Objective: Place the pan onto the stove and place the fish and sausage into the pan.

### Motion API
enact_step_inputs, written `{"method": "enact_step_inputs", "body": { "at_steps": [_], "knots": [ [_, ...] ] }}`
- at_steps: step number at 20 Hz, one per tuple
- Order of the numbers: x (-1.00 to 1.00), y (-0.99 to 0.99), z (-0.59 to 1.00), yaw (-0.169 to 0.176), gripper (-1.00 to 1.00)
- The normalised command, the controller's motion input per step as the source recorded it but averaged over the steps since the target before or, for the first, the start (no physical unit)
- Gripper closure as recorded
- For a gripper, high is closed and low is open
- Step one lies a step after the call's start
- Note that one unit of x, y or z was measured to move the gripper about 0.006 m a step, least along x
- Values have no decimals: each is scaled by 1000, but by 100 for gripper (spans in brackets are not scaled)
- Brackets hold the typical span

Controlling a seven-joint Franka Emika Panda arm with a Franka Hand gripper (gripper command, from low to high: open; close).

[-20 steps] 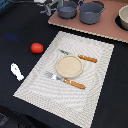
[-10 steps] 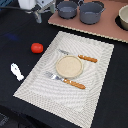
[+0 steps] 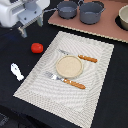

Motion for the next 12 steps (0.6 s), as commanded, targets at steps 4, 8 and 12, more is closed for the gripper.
{"method": "enact_step_inputs", "body": {
  "at_steps": [4, 8, 12],
  "knots": [
    [251, -961, -49, 0, -100],
    [563, -806, -116, -1, -100],
    [520, -786, -236, -9, -100]
  ]
}}
